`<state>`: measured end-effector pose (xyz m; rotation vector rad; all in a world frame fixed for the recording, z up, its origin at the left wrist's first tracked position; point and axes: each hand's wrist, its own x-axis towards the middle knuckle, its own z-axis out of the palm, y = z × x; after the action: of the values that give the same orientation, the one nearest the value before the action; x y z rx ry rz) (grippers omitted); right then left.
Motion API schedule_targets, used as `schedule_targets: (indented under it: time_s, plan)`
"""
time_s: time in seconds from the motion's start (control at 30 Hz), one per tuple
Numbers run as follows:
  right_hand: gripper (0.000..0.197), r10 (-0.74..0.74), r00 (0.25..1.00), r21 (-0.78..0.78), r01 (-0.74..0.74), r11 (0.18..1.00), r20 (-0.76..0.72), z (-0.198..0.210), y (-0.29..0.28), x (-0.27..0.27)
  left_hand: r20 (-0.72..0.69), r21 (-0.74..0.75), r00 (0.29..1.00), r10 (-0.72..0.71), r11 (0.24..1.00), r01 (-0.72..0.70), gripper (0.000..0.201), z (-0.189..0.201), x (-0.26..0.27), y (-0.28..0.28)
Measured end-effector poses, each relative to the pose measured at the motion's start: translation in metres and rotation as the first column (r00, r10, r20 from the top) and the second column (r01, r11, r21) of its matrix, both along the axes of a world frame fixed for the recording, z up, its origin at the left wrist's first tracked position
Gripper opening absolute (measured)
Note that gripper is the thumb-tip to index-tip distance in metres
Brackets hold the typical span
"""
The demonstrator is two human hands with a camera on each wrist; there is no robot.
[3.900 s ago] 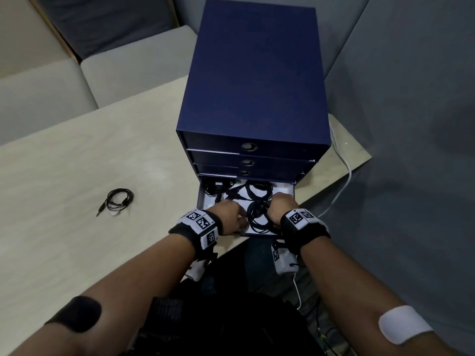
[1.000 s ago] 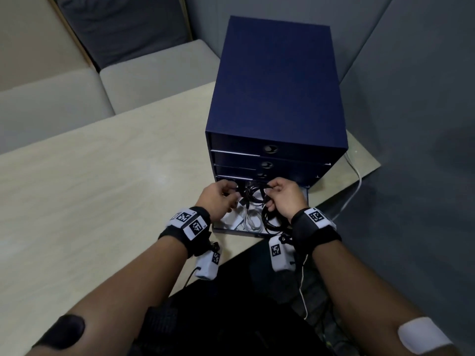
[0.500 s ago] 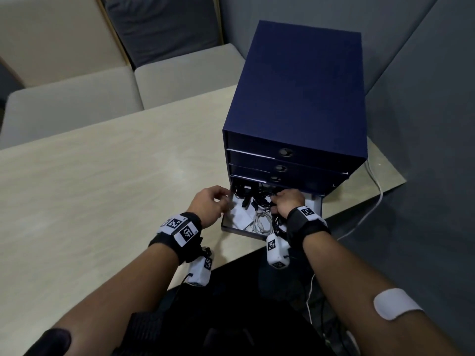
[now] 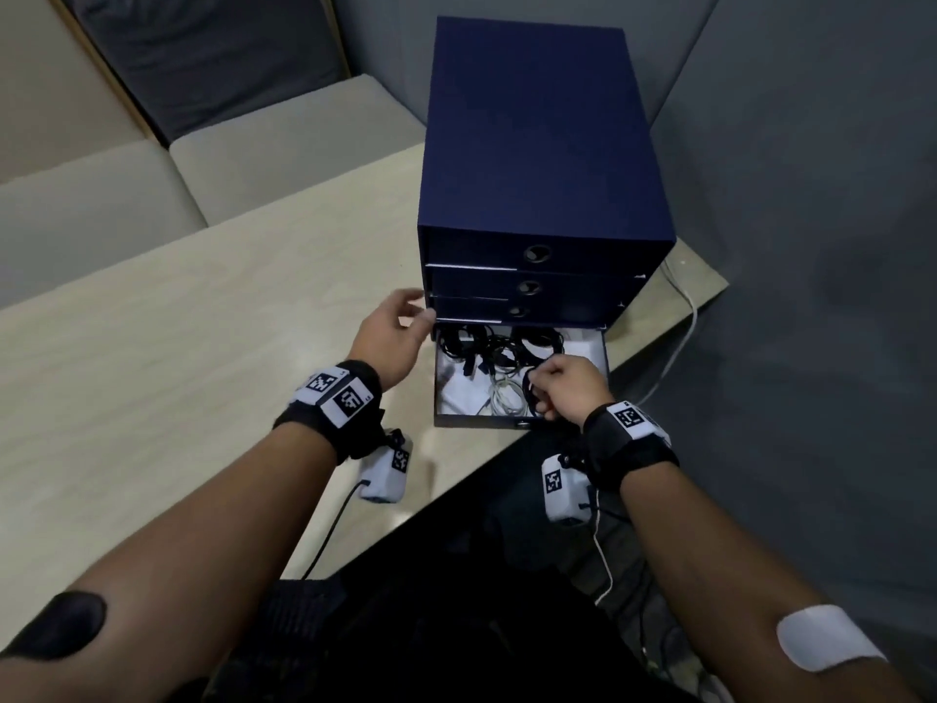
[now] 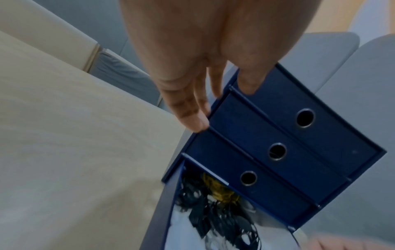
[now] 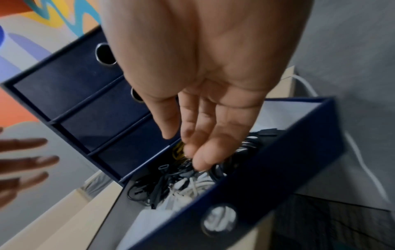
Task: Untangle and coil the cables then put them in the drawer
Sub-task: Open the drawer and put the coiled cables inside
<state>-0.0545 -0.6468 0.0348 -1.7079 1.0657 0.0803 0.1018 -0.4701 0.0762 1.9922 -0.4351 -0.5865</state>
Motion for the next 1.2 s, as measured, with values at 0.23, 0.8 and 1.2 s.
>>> schedule_targets:
  time_s: [0.23,0.8,1.2]
  plan:
    - [0.037,-0.083,0.978,0.162,0.115,0.980,-0.193,-0.013,0.023,-0.035,0.002,-0.120,0.998,0.067,0.991,-0.066,0.056,0.036,0.017,-0.023]
    - [0.017,-0.107,0.972,0.269,0.163,0.949,-0.211,-0.026,-0.003,0.022,0.199,-0.198,0.976,0.086,0.979,-0.046,0.044,0.042,0.040,-0.064]
    - [0.031,-0.008,0.986,0.270,0.053,0.961,-0.164,-0.033,-0.028,0.066,0.145,-0.258,0.988,0.046,0.966,-0.007,0.052,0.039,0.040,-0.060]
